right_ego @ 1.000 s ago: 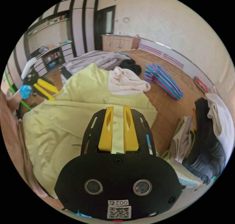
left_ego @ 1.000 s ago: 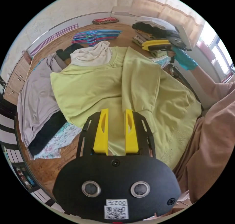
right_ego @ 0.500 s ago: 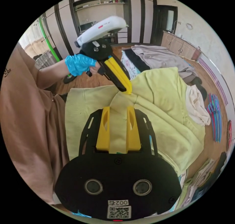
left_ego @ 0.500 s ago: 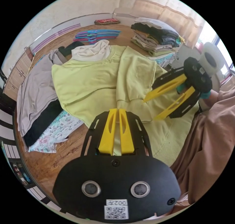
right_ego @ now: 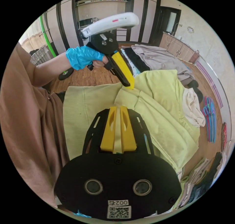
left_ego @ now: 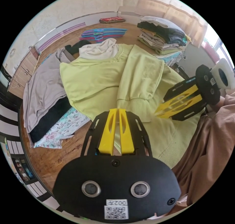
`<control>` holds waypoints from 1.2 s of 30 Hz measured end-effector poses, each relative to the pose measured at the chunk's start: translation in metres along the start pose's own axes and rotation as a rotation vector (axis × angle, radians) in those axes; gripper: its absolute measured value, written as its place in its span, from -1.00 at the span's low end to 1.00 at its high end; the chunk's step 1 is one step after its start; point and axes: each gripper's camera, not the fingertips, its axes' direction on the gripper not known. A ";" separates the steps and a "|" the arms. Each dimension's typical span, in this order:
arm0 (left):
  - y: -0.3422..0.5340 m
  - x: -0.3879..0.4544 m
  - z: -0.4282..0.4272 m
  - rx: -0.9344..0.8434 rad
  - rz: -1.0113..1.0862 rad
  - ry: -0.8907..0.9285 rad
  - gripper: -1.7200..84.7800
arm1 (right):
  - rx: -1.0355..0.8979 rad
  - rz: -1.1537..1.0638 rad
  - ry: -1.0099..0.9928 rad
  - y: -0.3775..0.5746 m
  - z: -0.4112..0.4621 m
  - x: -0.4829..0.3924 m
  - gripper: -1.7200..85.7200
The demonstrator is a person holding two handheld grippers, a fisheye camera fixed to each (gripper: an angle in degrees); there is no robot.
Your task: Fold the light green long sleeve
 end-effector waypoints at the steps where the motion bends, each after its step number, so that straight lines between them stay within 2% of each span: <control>1: 0.002 0.000 0.000 0.004 -0.003 0.001 -0.98 | 0.011 0.008 0.027 0.002 -0.004 -0.001 -0.84; 5: 0.014 -0.002 -0.008 0.037 -0.015 -0.013 -0.94 | -0.026 0.000 0.151 0.013 -0.007 0.005 -0.77; 10: 0.018 -0.004 -0.004 0.059 -0.002 0.039 -0.89 | -0.118 -0.051 0.132 0.013 0.017 -0.001 -0.75; 17: 0.029 -0.005 0.016 0.019 -0.008 0.074 -0.96 | -0.202 -0.125 0.235 0.007 0.045 -0.030 -0.91; 36: 0.044 -0.006 0.027 0.015 -0.040 0.039 -0.98 | -0.196 -0.093 0.171 0.008 0.045 -0.051 -0.97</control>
